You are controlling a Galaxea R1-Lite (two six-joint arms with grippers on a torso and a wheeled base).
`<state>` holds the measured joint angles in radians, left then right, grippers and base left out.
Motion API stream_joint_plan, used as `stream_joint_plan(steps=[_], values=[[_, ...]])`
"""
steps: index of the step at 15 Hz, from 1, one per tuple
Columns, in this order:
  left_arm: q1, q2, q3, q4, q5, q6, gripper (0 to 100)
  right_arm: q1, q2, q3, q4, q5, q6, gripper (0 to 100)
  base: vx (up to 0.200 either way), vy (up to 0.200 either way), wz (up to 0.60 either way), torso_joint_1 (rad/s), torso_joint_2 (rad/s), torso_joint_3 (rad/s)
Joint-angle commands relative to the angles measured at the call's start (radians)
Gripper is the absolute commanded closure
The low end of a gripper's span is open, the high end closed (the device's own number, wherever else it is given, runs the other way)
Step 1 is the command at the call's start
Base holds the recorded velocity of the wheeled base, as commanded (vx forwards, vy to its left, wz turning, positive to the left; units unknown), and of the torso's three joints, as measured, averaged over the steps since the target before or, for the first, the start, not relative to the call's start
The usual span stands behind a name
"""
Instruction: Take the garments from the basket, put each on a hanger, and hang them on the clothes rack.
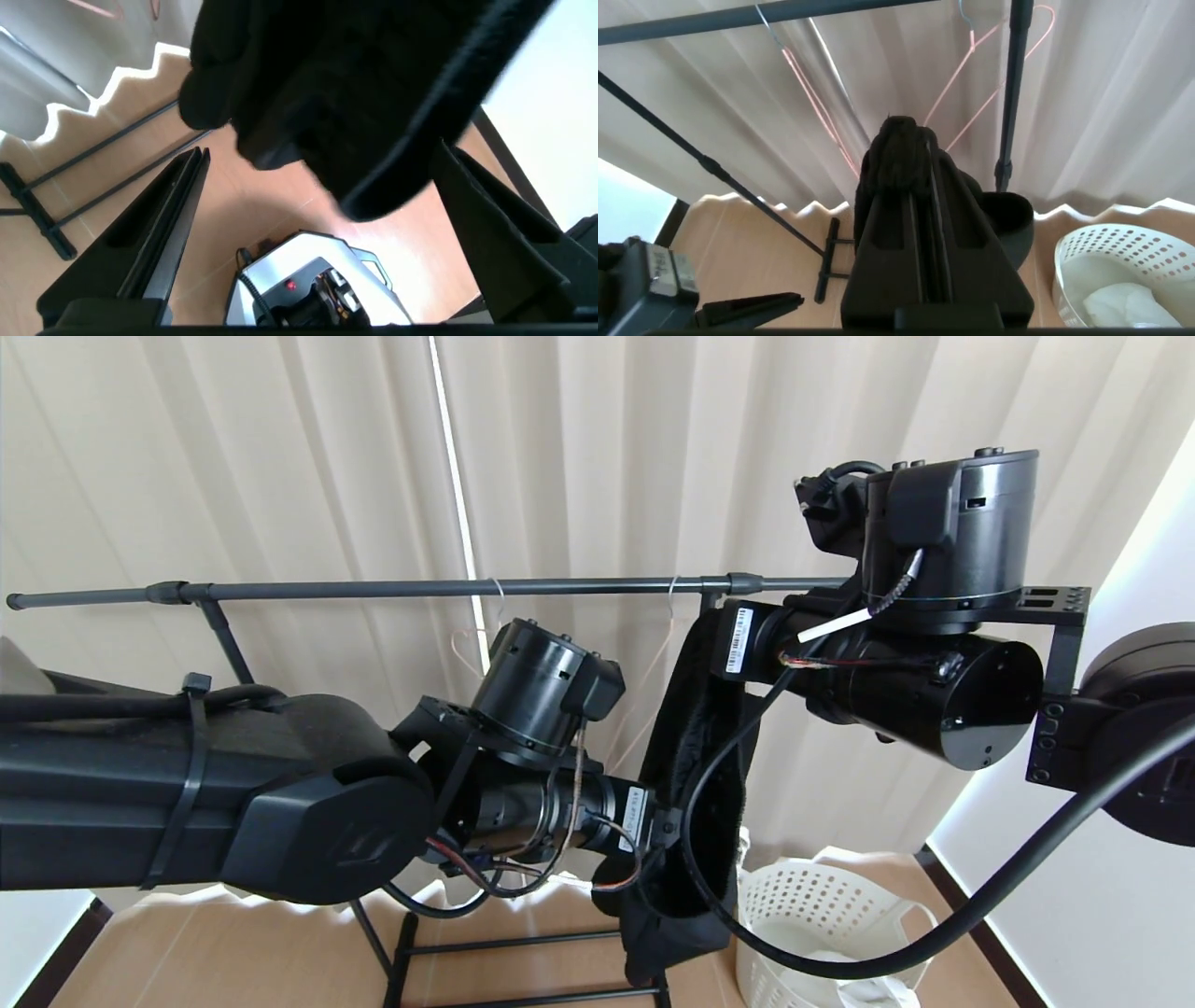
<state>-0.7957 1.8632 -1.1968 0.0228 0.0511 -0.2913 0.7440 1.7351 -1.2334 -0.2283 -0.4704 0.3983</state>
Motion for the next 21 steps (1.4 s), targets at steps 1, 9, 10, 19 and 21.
stream_joint_plan(steps=[1, 9, 10, 19, 21], values=[[0.001, -0.010, 0.002, 0.000, 0.003, -0.002, 0, 0.003, 0.011, -0.001, 0.000, -0.002, 0.001, 100, 0.000, 0.000, 0.00, 0.000, 0.00, 0.000], [0.003, 0.114, 0.005, 0.000, 0.197, -0.045, 0, 0.023, -0.005, 0.005, 0.000, -0.017, 0.002, 100, 0.000, 0.000, 0.00, 0.000, 0.00, 0.000], [0.004, 0.116, 0.014, 0.000, 0.199, -0.045, 0, 0.023, -0.005, 0.005, 0.000, -0.017, 0.002, 100, 0.000, 0.000, 0.00, 0.000, 0.00, 0.000], [0.018, 0.106, 0.180, -0.001, 0.260, -0.091, 0, -0.075, -0.052, 0.014, 0.001, -0.019, -0.045, 100, 0.000, 0.000, 0.00, 0.000, 0.00, 0.000], [0.018, 0.068, 0.146, 0.002, 0.279, -0.085, 0, -0.100, -0.049, 0.046, -0.002, -0.017, -0.088, 100, 0.000, 0.000, 0.00, 0.000, 0.00, 0.000]])
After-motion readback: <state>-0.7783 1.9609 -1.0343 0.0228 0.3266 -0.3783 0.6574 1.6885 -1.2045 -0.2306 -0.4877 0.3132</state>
